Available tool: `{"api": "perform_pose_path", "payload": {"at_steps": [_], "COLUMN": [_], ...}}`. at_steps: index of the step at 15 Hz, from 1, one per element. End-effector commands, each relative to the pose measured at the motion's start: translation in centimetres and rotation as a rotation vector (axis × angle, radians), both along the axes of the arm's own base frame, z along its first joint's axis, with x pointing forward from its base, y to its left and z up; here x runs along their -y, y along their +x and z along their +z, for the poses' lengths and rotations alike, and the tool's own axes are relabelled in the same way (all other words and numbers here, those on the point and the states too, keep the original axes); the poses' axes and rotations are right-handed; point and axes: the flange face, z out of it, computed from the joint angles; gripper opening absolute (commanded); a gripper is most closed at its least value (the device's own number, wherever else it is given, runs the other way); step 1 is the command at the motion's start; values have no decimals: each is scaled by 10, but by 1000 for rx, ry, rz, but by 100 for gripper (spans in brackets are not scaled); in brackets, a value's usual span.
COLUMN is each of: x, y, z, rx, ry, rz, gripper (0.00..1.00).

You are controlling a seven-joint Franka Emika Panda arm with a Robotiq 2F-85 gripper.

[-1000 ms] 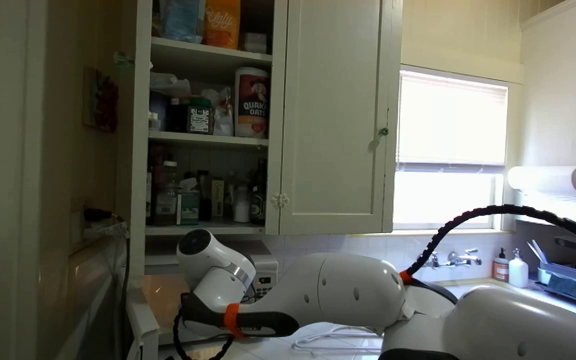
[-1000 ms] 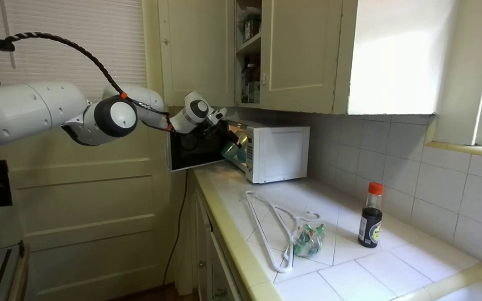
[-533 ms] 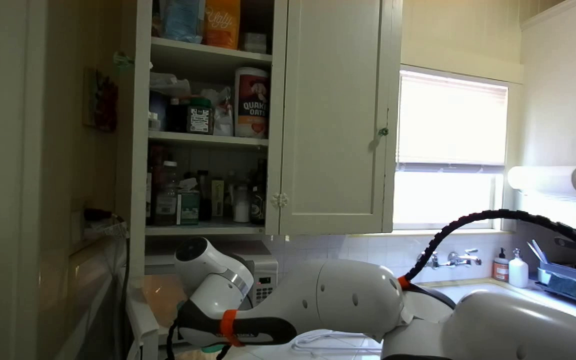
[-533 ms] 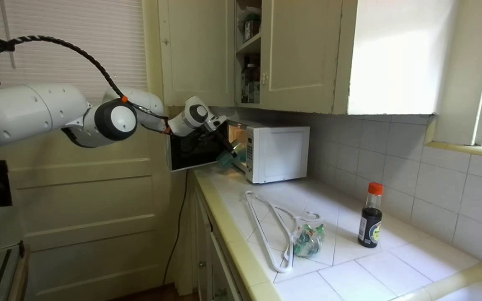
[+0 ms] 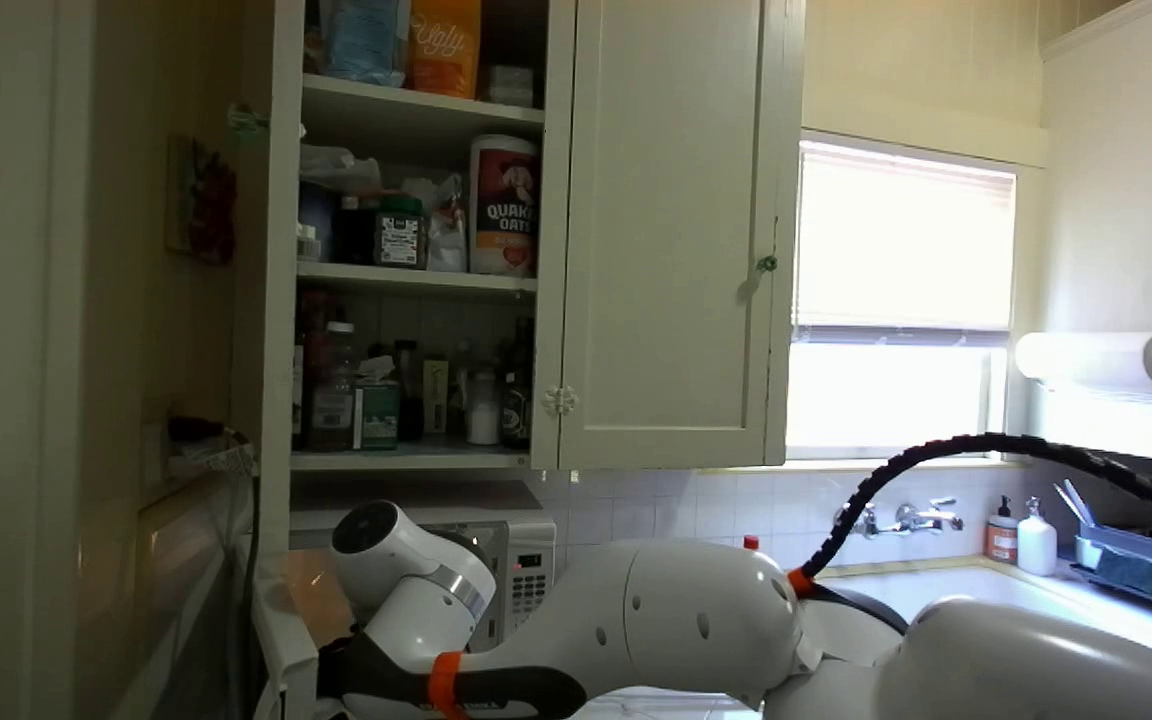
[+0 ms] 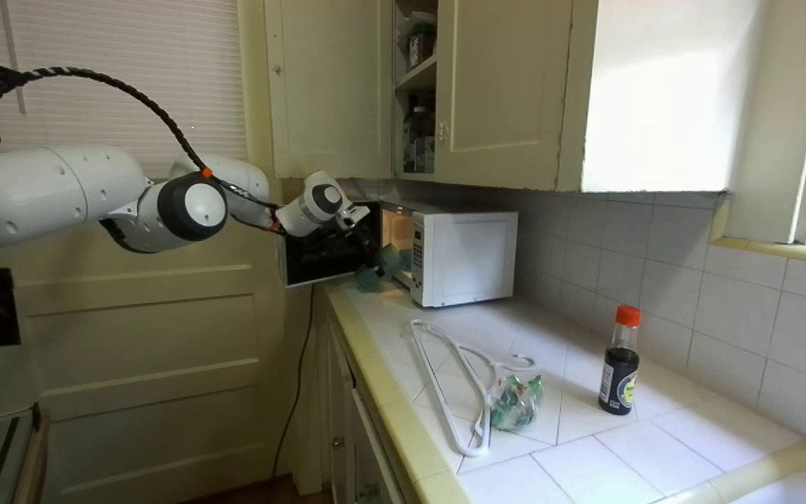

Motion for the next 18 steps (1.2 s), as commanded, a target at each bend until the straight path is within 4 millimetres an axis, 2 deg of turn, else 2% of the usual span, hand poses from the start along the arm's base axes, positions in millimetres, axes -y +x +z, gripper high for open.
{"api": "perform_pose_path", "payload": {"at_steps": [1,18], "x": [-6,-5], "y": [-2,-3], "z": [3,53], "rx": [88,480], "ry": [81,477], "rz": [-154,-812], "gripper": [71,71]}}
